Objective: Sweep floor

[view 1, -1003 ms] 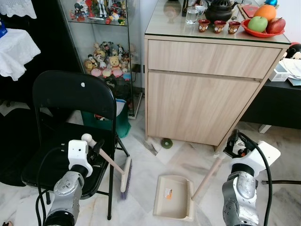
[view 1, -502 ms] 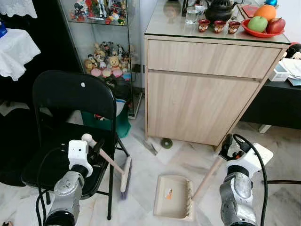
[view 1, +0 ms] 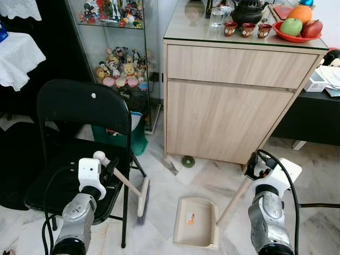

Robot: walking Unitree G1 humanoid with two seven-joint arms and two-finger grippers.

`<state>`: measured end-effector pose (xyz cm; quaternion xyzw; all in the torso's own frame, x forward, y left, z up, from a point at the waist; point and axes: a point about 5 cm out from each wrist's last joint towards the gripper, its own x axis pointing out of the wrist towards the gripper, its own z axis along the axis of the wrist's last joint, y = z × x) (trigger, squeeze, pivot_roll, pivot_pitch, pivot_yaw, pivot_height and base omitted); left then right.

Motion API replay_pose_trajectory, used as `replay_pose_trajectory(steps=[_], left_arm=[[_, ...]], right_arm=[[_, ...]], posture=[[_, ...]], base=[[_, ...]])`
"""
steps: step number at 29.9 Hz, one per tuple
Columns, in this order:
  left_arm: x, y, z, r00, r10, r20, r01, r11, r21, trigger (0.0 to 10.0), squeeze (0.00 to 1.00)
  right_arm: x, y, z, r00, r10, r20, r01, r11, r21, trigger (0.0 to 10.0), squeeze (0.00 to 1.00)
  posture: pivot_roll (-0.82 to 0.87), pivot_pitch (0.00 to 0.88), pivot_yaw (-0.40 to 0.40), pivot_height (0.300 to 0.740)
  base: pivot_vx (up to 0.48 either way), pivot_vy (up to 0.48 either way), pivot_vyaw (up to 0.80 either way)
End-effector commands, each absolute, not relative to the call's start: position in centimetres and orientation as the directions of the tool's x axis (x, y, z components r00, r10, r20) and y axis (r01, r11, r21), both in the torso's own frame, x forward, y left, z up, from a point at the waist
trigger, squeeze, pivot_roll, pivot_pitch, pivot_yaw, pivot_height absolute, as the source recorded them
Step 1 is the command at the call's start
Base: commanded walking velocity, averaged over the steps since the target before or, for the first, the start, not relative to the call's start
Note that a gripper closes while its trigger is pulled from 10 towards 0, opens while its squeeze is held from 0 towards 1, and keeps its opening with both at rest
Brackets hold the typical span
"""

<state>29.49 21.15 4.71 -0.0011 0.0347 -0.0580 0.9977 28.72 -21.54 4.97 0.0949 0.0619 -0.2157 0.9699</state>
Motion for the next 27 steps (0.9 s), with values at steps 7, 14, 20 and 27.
replay_pose_trajectory(steps=[7,14,20,27], left_arm=[[29.4,21.1,4.7,0.992,-0.111,-0.066,0.112,0.994,0.004,10.0,0.00],[29.4,21.1,4.6,0.992,-0.110,-0.066,0.110,0.994,0.004,10.0,0.00],[29.4,21.0,4.7,0.992,-0.110,-0.065,0.110,0.994,0.004,10.0,0.00],[29.4,21.0,4.6,0.992,-0.110,-0.066,0.110,0.994,0.001,10.0,0.00]], right_arm=[[28.8,-21.1,4.1,0.922,-0.343,-0.180,0.346,0.938,-0.012,10.0,0.00],[28.6,-20.8,3.1,0.924,-0.316,-0.214,0.306,0.949,-0.078,10.0,0.00],[28.7,-20.9,2.9,0.921,-0.319,-0.223,0.305,0.948,-0.095,10.0,0.00],[29.0,-21.3,3.0,0.927,-0.309,-0.213,0.281,0.947,-0.154,10.0,0.00]], posture=[[-0.07,0.067,-0.017,0.740],[-0.06,0.062,-0.019,0.740],[-0.06,0.060,-0.019,0.740],[-0.06,0.067,-0.018,0.740]], base=[[0.000,0.000,0.00],[0.000,0.000,0.00],[0.000,0.000,0.00],[0.000,0.000,0.00]])
